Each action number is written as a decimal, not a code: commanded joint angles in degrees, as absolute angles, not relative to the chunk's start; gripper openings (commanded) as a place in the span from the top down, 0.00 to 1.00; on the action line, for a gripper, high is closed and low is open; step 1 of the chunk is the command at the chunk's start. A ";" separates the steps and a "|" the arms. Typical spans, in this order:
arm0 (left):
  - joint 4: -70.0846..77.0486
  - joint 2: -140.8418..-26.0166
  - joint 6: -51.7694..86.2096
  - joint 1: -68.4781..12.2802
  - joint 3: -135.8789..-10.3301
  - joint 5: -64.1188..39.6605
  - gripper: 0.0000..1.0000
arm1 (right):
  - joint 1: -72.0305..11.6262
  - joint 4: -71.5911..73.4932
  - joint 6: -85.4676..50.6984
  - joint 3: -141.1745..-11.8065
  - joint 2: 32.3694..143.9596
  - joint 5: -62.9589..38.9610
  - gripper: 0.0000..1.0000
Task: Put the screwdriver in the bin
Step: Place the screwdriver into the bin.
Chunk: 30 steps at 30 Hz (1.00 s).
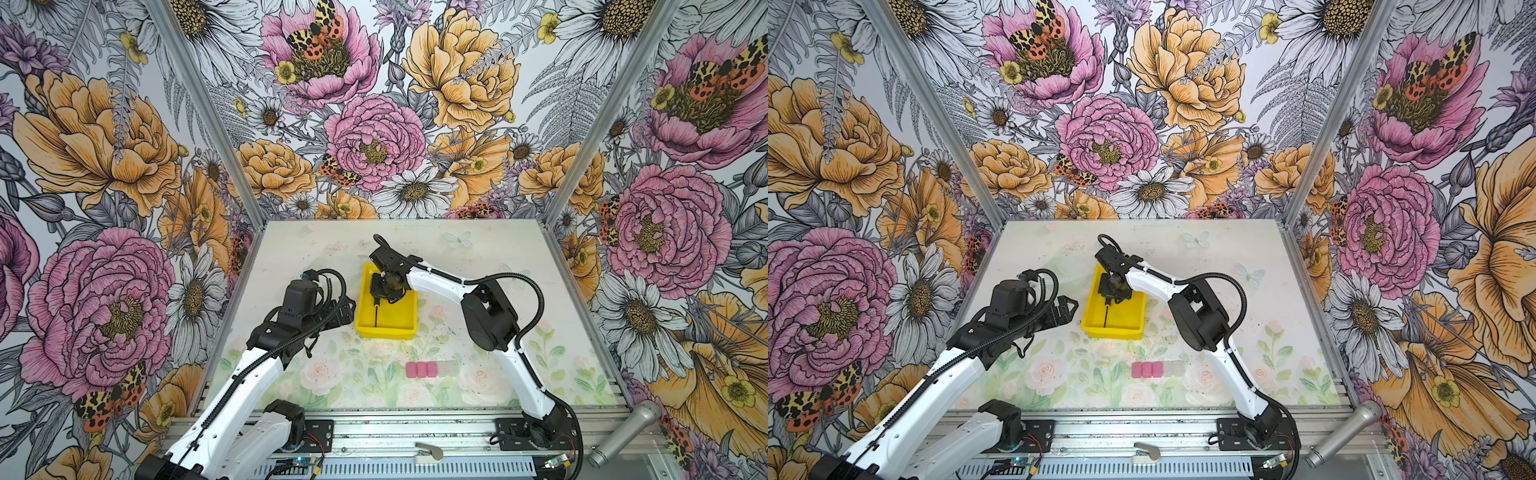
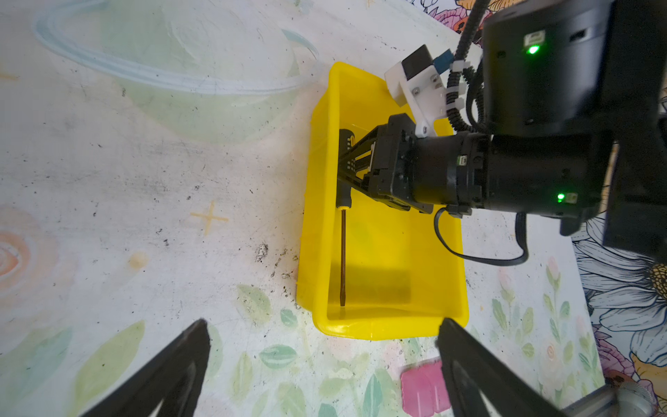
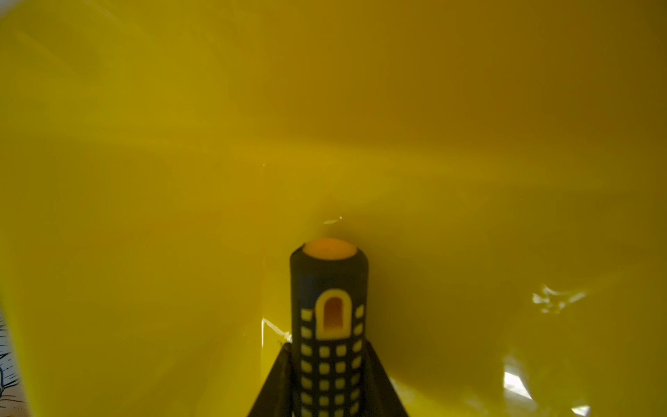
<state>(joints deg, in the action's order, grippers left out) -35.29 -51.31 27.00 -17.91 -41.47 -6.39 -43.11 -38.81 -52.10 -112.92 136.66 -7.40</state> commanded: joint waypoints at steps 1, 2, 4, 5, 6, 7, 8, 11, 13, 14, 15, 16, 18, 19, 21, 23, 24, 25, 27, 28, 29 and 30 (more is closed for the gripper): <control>-34.06 -51.59 26.19 -18.43 -40.67 -4.83 0.01 | -43.33 -37.20 -53.35 -112.24 137.54 -7.61 0.90; -34.06 -51.59 26.24 -18.46 -40.58 -4.83 0.01 | -43.39 -37.09 -53.51 -112.23 137.46 -7.50 0.89; -33.93 -51.68 26.25 -18.39 -40.61 -4.84 0.02 | -43.42 -36.70 -53.85 -111.98 137.43 -7.47 0.86; -33.86 -51.68 26.18 -18.46 -40.58 -4.90 0.01 | -43.42 -36.49 -53.93 -111.97 137.34 -7.39 0.84; -33.84 -51.75 26.19 -18.45 -40.61 -4.97 0.01 | -43.37 -36.40 -54.00 -111.97 137.14 -7.30 0.81; -33.85 -51.72 26.17 -18.45 -40.60 -5.00 0.01 | -43.46 -36.39 -54.03 -111.95 136.98 -7.13 0.78; -33.86 -51.77 26.20 -18.39 -40.60 -5.02 0.01 | -43.46 -36.32 -53.89 -111.89 136.66 -6.96 0.75; -33.76 -51.77 26.24 -18.42 -40.52 -5.01 0.01 | -43.51 -36.17 -53.35 -111.65 135.28 -6.18 0.65; -33.58 -51.85 26.13 -18.46 -40.47 -5.04 0.01 | -43.52 -36.21 -52.97 -111.43 134.31 -5.69 0.58; -33.44 -51.94 26.08 -18.43 -40.44 -5.21 0.01 | -43.64 -36.21 -52.67 -111.23 133.57 -5.30 0.53; -33.38 -52.11 26.09 -18.46 -40.43 -5.26 0.01 | -43.66 -36.20 -52.48 -111.03 132.98 -5.00 0.50; -33.23 -52.27 26.08 -18.46 -40.37 -5.36 0.01 | -43.67 -36.21 -52.35 -110.91 132.35 -4.78 0.47; -32.90 -52.63 26.02 -18.39 -40.37 -5.53 0.01 | -43.68 -36.21 -51.96 -110.35 130.80 -4.25 0.41; -32.81 -52.78 25.99 -18.33 -40.42 -5.62 0.01 | -43.68 -36.21 -51.62 -110.10 130.05 -4.11 0.39; -32.63 -52.97 25.94 -18.29 -40.58 -5.67 0.01 | -43.68 -36.21 -51.03 -109.02 127.97 -3.63 0.33; -32.36 -53.17 25.85 -18.04 -40.61 -5.65 0.01 | -43.73 -36.20 -50.23 -107.47 125.25 -3.20 0.29; -32.20 -53.33 25.84 -17.78 -40.60 -5.55 0.01 | -43.76 -36.29 -49.67 -106.26 123.59 -2.71 0.27; -32.11 -53.51 25.87 -17.52 -40.71 -5.17 0.01 | -43.76 -36.25 -49.09 -104.99 121.76 -1.93 0.23; -32.09 -53.87 25.90 -16.93 -41.04 -3.32 0.01 | -43.63 -36.30 -47.93 -101.81 118.13 -0.24 0.03; -32.08 -53.96 26.17 -16.65 -41.35 -1.67 0.01 | -43.68 -36.39 -47.21 -100.16 116.05 0.95 0.01; -32.00 -53.96 26.28 -16.37 -41.54 -0.26 0.01 | -43.59 -36.32 -46.56 -98.66 114.15 2.44 0.01; -31.62 -53.96 26.21 -15.90 -41.70 0.97 0.01 | -43.43 -36.30 -45.64 -96.89 111.84 4.45 0.01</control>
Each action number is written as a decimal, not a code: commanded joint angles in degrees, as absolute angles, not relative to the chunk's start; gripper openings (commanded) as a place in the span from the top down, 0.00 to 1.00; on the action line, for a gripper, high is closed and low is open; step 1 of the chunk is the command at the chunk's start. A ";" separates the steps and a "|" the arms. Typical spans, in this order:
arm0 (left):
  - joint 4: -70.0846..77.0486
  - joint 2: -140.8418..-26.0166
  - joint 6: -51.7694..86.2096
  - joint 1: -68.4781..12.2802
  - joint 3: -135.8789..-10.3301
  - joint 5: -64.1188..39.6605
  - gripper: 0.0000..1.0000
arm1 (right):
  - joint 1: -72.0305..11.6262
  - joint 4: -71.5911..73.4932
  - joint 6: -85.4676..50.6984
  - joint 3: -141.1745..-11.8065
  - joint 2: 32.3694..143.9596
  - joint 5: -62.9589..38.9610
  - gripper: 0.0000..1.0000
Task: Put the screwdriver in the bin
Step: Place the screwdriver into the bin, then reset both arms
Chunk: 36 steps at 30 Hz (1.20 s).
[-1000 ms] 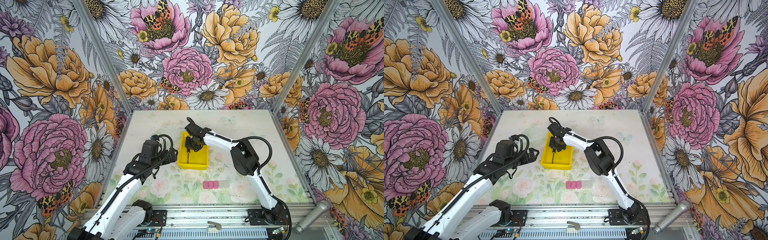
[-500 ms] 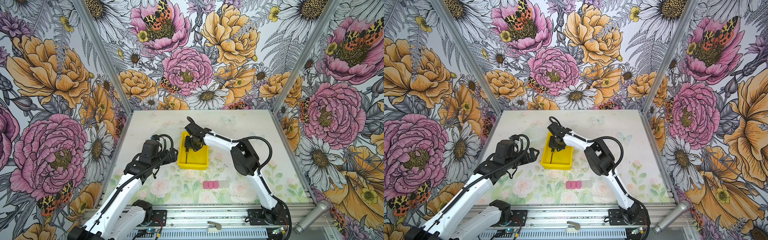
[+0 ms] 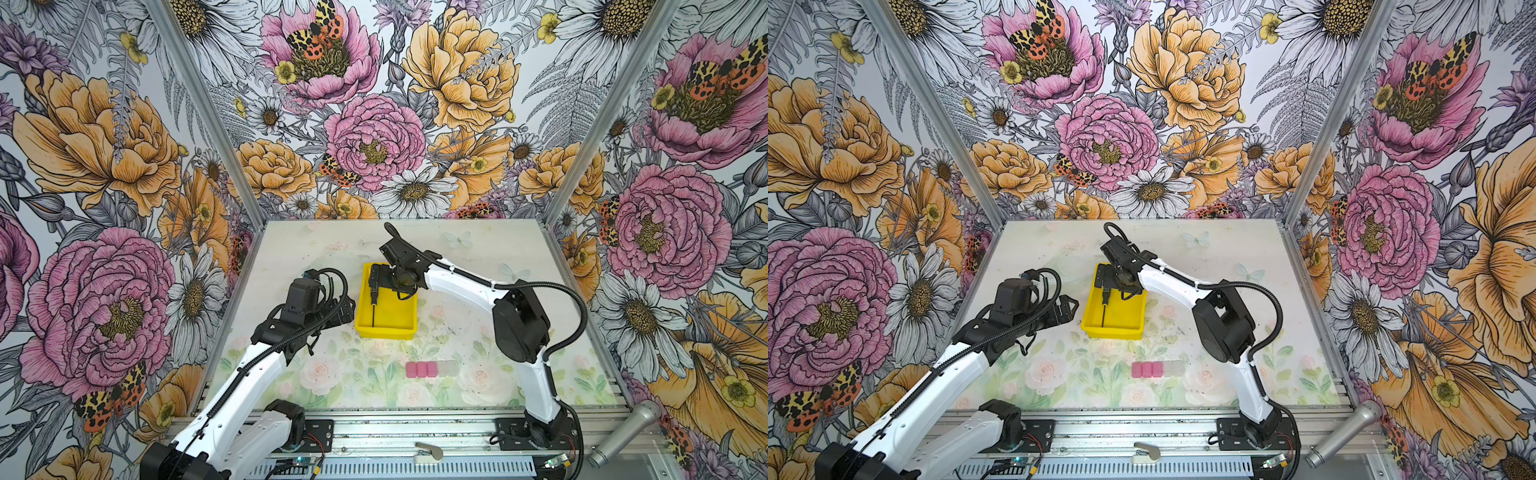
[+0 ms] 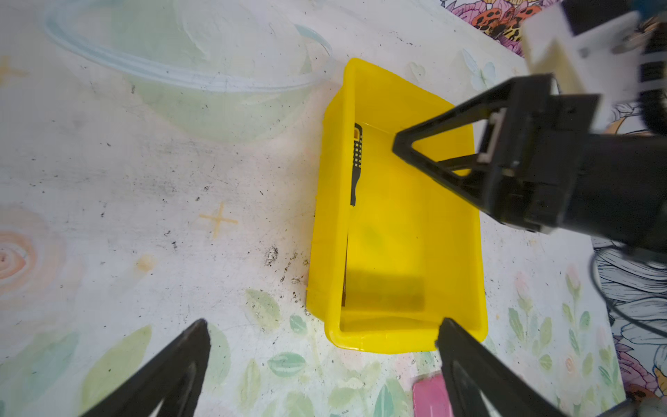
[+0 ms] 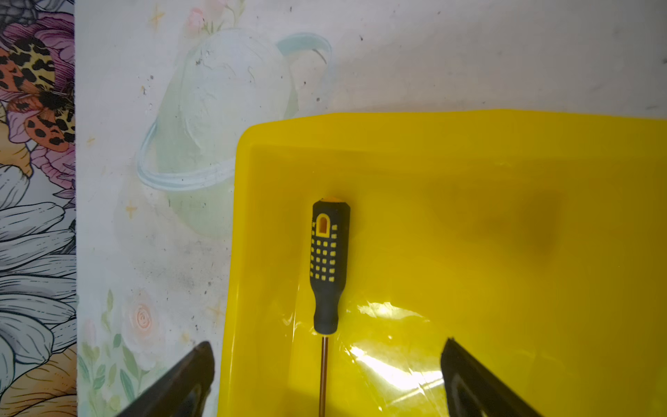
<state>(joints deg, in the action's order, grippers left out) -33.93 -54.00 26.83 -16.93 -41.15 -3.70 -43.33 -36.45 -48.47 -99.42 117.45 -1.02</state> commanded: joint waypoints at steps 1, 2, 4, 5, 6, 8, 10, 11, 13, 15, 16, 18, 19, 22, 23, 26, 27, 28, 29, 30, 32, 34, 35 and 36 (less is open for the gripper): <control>-31.06 -54.05 25.90 -15.26 -41.82 2.00 0.01 | -43.12 -36.30 -44.70 -95.02 109.47 6.75 0.01; -30.31 -54.14 25.38 -14.77 -41.87 2.83 0.01 | -42.86 -36.25 -43.62 -93.47 107.38 8.98 0.01; -28.43 -54.55 24.30 -13.42 -42.15 4.71 0.01 | -41.91 -36.32 -40.80 -89.36 102.31 15.27 0.01; -27.62 -55.03 23.73 -12.77 -42.35 5.62 0.01 | -41.25 -36.30 -39.94 -87.19 100.04 18.44 0.01; -27.04 -55.83 23.00 -12.34 -42.61 7.42 0.01 | -40.32 -36.17 -39.17 -84.39 96.98 21.73 0.01; -25.83 -57.76 21.85 -11.73 -42.78 13.64 0.01 | -37.41 -34.64 -37.69 -78.36 91.77 25.62 0.00; -23.58 -59.66 20.23 -10.00 -42.51 17.42 0.01 | -32.92 -31.97 -36.61 -71.48 86.42 27.71 0.00; -22.13 -60.28 19.64 -9.14 -42.17 18.55 0.01 | -30.80 -31.29 -36.91 -68.86 84.35 29.41 0.01; -16.96 -61.29 17.47 -7.38 -40.16 19.58 0.01 | -26.81 -30.14 -38.13 -63.41 80.42 35.78 0.01; -10.98 -62.10 14.85 -6.56 -37.84 20.13 0.01 | -23.61 -27.70 -38.69 -58.28 77.49 41.58 0.01; -7.23 -62.58 13.51 -6.41 -36.32 20.55 0.01 | -21.62 -24.04 -37.59 -54.67 75.62 42.75 0.01; 0.39 -63.50 10.08 -6.22 -33.13 20.37 0.01 | -17.53 -14.49 -33.98 -46.75 71.42 41.11 0.01; 4.96 -64.18 7.95 -6.13 -31.20 19.94 0.01 | -14.89 -8.55 -31.43 -42.26 69.44 38.25 0.01; 16.50 -67.13 4.09 -5.68 -27.19 19.59 0.01 | -11.04 12.21 -19.28 -30.37 66.59 30.67 0.01; 18.98 -68.37 3.59 -5.51 -26.55 19.68 0.01 | -9.75 13.82 -18.72 -29.96 66.73 29.32 0.01; 25.59 -73.72 2.69 -4.36 -25.58 19.61 0.01 | -6.46 14.54 -12.85 -32.62 71.41 25.10 0.01; 28.69 -75.42 2.27 -3.97 -25.27 19.28 0.01 | -6.02 15.13 -10.41 -33.36 73.35 24.30 0.01; 29.24 -76.99 1.87 -3.62 -26.15 18.96 0.01 | -5.51 15.67 -8.76 -33.62 74.58 23.75 0.01; 30.82 -77.88 1.27 -3.47 -26.49 18.26 0.01 | -4.93 16.73 -7.99 -33.30 75.32 23.10 0.01; 34.97 -79.29 0.83 -3.28 -26.04 17.53 0.01 | -4.13 19.06 -7.35 -32.18 75.82 21.07 0.01; 39.08 -82.33 -1.03 -2.84 -26.56 15.81 0.01 | -2.27 25.58 -7.34 -29.53 76.99 17.80 0.01; 42.08 -86.15 -0.70 -1.81 -26.91 13.44 0.01 | -0.15 30.03 -8.28 -28.66 79.36 16.11 0.01; 43.68 -86.60 -0.75 -1.61 -26.20 12.64 0.01 | 0.41 31.78 -8.11 -28.56 80.40 15.47 0.01; 43.33 -85.77 -0.57 -1.33 -25.50 12.39 0.01 | 1.28 32.89 -8.36 -28.83 81.74 14.57 0.01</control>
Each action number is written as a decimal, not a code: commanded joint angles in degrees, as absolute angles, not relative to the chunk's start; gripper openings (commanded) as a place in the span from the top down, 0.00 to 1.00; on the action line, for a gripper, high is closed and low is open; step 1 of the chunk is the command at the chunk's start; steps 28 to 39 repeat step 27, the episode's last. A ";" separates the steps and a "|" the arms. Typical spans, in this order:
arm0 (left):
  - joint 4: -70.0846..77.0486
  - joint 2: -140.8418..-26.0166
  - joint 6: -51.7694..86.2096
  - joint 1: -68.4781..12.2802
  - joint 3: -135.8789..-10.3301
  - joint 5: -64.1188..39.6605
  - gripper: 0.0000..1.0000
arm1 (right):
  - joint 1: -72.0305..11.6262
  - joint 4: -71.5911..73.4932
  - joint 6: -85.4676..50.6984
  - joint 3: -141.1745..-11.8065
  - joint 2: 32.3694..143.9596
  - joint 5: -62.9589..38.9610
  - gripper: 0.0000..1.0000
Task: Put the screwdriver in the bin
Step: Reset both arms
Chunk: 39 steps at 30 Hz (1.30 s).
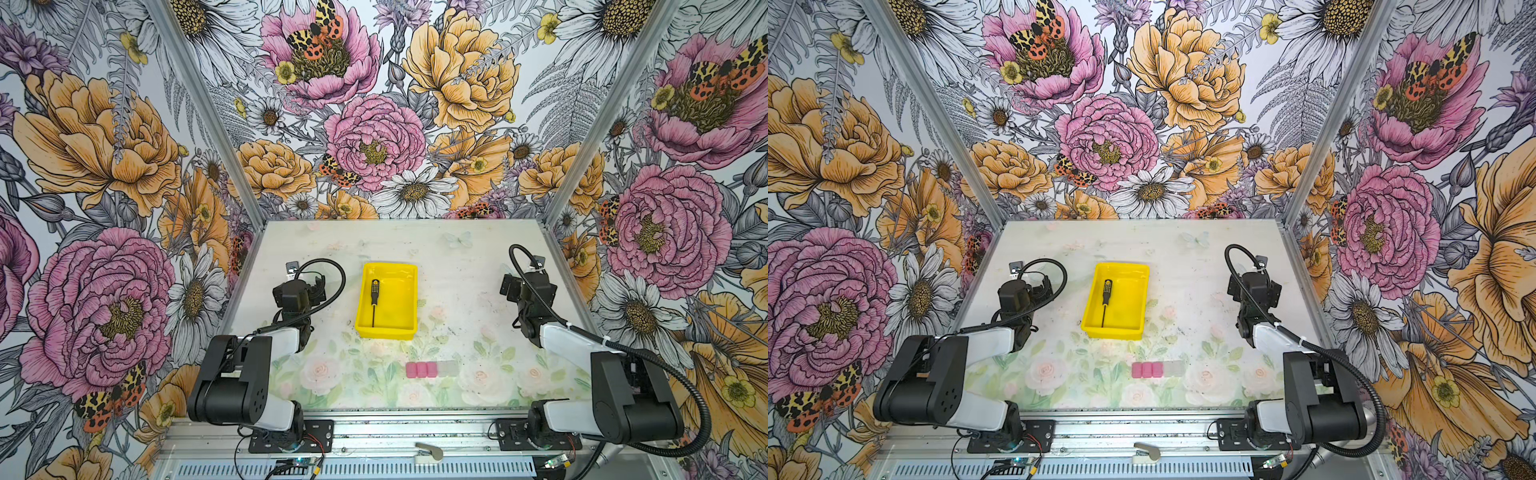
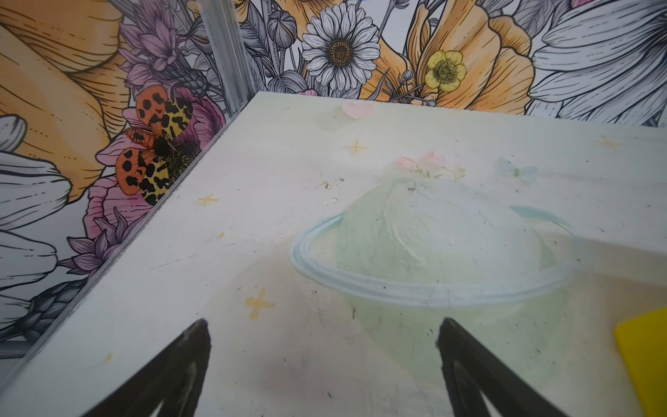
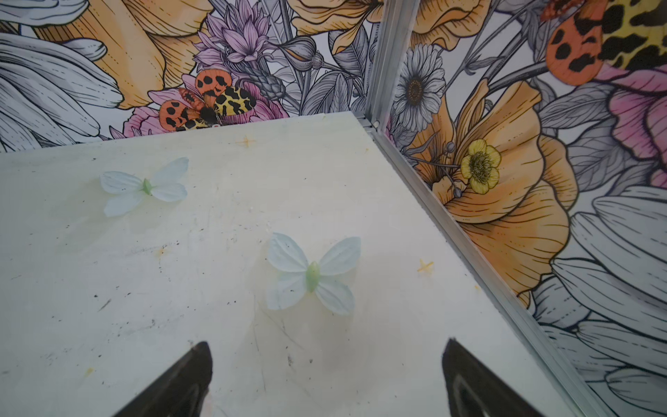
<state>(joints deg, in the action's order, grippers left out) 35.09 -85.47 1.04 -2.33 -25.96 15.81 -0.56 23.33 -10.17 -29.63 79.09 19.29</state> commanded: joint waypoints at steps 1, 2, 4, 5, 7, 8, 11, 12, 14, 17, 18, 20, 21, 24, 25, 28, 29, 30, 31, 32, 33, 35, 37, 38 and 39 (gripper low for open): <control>46.51 -85.90 -0.50 -1.20 -23.97 12.39 0.01 | 1.89 32.54 -8.85 -29.38 82.88 13.25 0.01; 50.14 -86.98 -0.72 -0.94 -22.33 9.86 0.01 | 2.04 34.55 -8.47 -28.63 83.82 12.27 0.01; 52.28 -88.67 -1.02 0.08 -22.18 5.30 0.01 | 1.74 38.45 -7.26 -27.10 84.93 10.12 0.01; 51.25 -88.19 -0.74 0.45 -22.26 4.52 0.01 | 1.59 39.34 -6.97 -26.79 85.35 9.67 0.00; 52.34 -88.61 -0.62 0.60 -22.15 4.12 0.01 | 1.58 42.07 -6.69 -25.66 86.00 8.65 0.01; 52.11 -88.55 -0.62 0.66 -22.18 4.11 0.01 | 1.66 43.87 -6.68 -24.65 86.26 8.40 0.01; 52.10 -88.37 -0.96 -0.06 -22.10 5.75 0.01 | 0.91 48.26 -5.85 -22.98 87.94 9.28 0.00; 52.52 -88.49 -0.97 -0.08 -22.06 5.81 0.01 | 0.71 49.15 -5.57 -22.81 88.32 9.42 0.01; 52.52 -88.52 -0.92 -0.08 -21.97 5.80 0.01 | 0.75 48.66 -5.70 -22.91 88.09 9.58 0.01; 52.81 -88.59 -0.97 -0.09 -21.97 5.84 0.01 | 0.71 49.23 -5.57 -22.80 88.22 9.59 0.00; 52.80 -88.59 -0.97 -0.09 -21.96 5.85 0.01 | 0.71 49.20 -5.65 -22.64 88.09 9.65 0.01; 52.72 -88.59 -1.05 -0.18 -21.98 5.88 0.01 | 0.67 49.64 -5.57 -22.42 87.90 9.58 0.01; 52.82 -88.63 -1.05 -0.13 -21.97 5.89 0.01 | 0.66 49.57 -5.66 -22.37 87.75 9.50 0.01; 52.35 -88.68 -0.97 0.00 -22.28 5.36 0.01 | 0.67 49.65 -5.62 -22.24 87.80 9.53 0.01; 52.45 -88.68 -0.97 0.00 -22.20 5.45 0.01 | 0.63 49.70 -5.58 -22.25 87.80 9.58 0.01; 52.76 -88.59 -1.05 -0.23 -21.93 5.86 0.01 | 0.69 49.63 -5.59 -22.24 87.80 9.56 0.01; 52.76 -88.59 -1.05 -0.23 -21.93 5.86 0.01 | 0.69 49.63 -5.59 -22.24 87.80 9.56 0.01; 52.76 -88.59 -1.05 -0.23 -21.93 5.86 0.01 | 0.69 49.63 -5.59 -22.24 87.80 9.56 0.01; 52.76 -88.59 -1.05 -0.23 -21.93 5.86 0.01 | 0.69 49.63 -5.59 -22.24 87.80 9.56 0.01; 52.76 -88.59 -1.05 -0.23 -21.93 5.86 0.01 | 0.69 49.63 -5.59 -22.24 87.80 9.56 0.01; 52.76 -88.59 -1.05 -0.23 -21.93 5.86 0.01 | 0.69 49.63 -5.59 -22.24 87.80 9.56 0.01; 52.76 -88.59 -1.05 -0.23 -21.93 5.86 0.01 | 0.69 49.63 -5.59 -22.24 87.80 9.56 0.01; 52.76 -88.59 -1.05 -0.23 -21.93 5.86 0.01 | 0.69 49.63 -5.59 -22.24 87.80 9.56 0.01; 52.76 -88.59 -1.05 -0.23 -21.93 5.86 0.01 | 0.69 49.63 -5.59 -22.24 87.80 9.56 0.01; 52.76 -88.59 -1.05 -0.23 -21.93 5.86 0.01 | 0.69 49.63 -5.59 -22.24 87.80 9.56 0.01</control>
